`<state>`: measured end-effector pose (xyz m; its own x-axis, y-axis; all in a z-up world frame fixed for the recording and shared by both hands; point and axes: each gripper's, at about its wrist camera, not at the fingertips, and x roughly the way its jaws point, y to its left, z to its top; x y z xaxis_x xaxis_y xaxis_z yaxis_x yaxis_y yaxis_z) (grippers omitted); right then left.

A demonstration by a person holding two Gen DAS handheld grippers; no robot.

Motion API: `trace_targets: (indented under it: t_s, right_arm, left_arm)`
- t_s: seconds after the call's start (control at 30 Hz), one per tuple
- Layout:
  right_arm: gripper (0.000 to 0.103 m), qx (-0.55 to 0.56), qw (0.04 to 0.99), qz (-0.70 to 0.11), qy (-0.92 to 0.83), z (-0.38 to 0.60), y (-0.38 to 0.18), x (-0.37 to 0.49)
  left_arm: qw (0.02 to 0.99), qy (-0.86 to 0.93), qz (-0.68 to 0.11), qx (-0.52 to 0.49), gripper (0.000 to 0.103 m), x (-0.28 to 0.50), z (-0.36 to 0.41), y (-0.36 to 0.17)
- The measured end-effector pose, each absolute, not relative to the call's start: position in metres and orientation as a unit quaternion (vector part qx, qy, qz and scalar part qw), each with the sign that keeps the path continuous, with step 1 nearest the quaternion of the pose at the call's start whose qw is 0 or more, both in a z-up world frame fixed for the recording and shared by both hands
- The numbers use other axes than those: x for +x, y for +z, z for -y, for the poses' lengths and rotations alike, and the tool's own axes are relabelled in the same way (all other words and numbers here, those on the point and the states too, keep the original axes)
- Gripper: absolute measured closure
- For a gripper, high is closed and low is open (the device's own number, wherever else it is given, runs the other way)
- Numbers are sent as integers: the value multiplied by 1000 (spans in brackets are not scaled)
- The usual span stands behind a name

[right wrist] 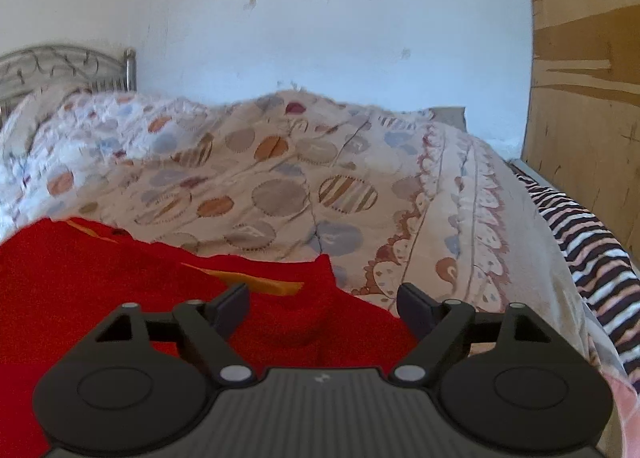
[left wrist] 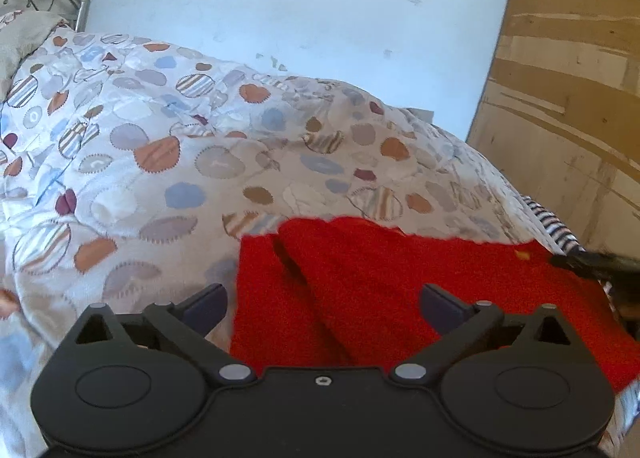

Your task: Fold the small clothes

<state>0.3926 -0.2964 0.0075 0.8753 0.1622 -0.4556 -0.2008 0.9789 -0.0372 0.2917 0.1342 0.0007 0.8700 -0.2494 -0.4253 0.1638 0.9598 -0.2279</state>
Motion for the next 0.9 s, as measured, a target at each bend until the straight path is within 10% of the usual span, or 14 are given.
trace_targets:
  t_s: [0.03,0.13,0.2,0.37,0.5,0.67,0.9]
  right_arm:
    - [21,-43,961,-252,102,293,6,402]
    - [82,-63,949,-286,113,285,1,421]
    - [93,-55,951,-282,110,286,2,425]
    - [91,-16,965,-254,61,302,6,423]
    - [39,9,976,-211,59,320,10,392]
    - [18,69,980,-155,109,346,20,322]
    - [30,71,971,-174,144,337,10,250]
  left_arm:
    - [961,-112,-235,-90,1,286,-133,-1]
    - [958,-123,-246,-77,1,267,-128,-8]
    - [957,-133,-248,-66,1,254,-127,-12]
    - [953,-142,-261,-51,1,231,-129,-26]
    - [951,-132,-273,-66,1,223,-137,-34]
    - [948,-131,-275,-88,2,217,-146,-37]
    - [936,-138,-283,-157,25,217,-152,-45]
